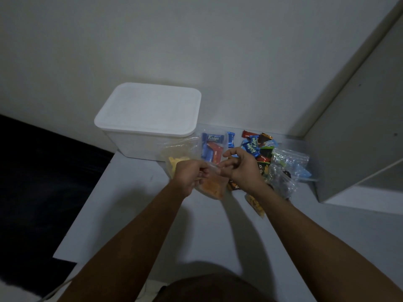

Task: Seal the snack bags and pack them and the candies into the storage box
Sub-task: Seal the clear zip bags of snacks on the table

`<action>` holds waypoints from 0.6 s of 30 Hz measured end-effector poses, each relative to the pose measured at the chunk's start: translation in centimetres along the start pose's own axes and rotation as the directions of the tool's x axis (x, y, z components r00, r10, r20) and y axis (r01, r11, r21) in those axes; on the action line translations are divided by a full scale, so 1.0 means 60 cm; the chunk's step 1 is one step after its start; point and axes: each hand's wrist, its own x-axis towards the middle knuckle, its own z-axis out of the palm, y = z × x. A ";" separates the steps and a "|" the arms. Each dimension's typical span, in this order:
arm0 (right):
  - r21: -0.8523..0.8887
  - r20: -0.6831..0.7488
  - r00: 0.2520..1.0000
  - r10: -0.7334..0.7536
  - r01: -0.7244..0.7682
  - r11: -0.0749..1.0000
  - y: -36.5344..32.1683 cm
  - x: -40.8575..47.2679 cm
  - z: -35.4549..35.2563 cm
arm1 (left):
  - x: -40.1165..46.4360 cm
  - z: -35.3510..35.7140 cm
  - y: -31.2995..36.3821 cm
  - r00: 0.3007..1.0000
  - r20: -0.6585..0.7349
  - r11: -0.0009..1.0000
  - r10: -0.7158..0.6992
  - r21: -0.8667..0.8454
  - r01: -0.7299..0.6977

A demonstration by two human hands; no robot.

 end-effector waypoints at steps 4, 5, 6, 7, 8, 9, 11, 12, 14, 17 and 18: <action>-0.001 0.038 0.998 0.053 -0.053 0.999 0.000 0.003 0.002 | 0.002 -0.002 -0.007 0.998 0.018 0.998 0.054 0.025 -0.055; -0.003 0.042 0.997 0.065 -0.065 0.998 0.000 0.004 0.001 | 0.003 -0.002 -0.008 0.997 0.021 0.997 0.074 0.036 -0.074; -0.007 0.044 0.997 0.070 -0.070 0.998 -0.001 0.005 0.001 | 0.004 -0.003 -0.009 0.995 0.022 0.994 0.094 0.048 -0.095; -0.007 0.046 0.996 0.073 -0.073 0.997 -0.001 0.006 0.000 | 0.003 -0.003 -0.009 0.993 0.021 0.992 0.112 0.060 -0.113; -0.012 0.050 0.996 0.077 -0.076 0.997 0.000 0.007 0.000 | 0.002 -0.003 -0.009 0.992 0.017 0.989 0.127 0.071 -0.128; -0.016 0.054 0.995 0.086 -0.085 0.996 0.000 0.008 0.000 | 0.001 -0.003 -0.009 0.990 0.010 0.987 0.139 0.075 -0.140; -0.026 0.057 0.993 0.103 -0.102 0.994 -0.001 0.010 0.004 | 0.001 -0.003 -0.011 0.988 0.001 0.986 0.152 0.062 -0.152; -0.036 0.062 0.993 0.102 -0.100 0.994 -0.001 0.011 0.006 | 0.002 -0.004 -0.011 0.988 -0.001 0.987 0.151 0.062 -0.151; -0.065 0.077 0.994 0.079 -0.074 0.995 -0.002 0.015 0.010 | 0.004 -0.007 -0.012 0.991 -0.009 0.987 0.134 0.086 -0.133; -0.131 0.105 0.993 0.049 -0.035 0.991 -0.009 0.022 0.017 | 0.009 -0.021 -0.017 0.981 -0.094 0.977 0.171 0.147 -0.156; -0.155 0.117 0.992 0.048 -0.029 0.987 -0.011 0.027 0.018 | 0.013 -0.028 -0.021 0.967 -0.138 0.968 0.213 0.167 -0.189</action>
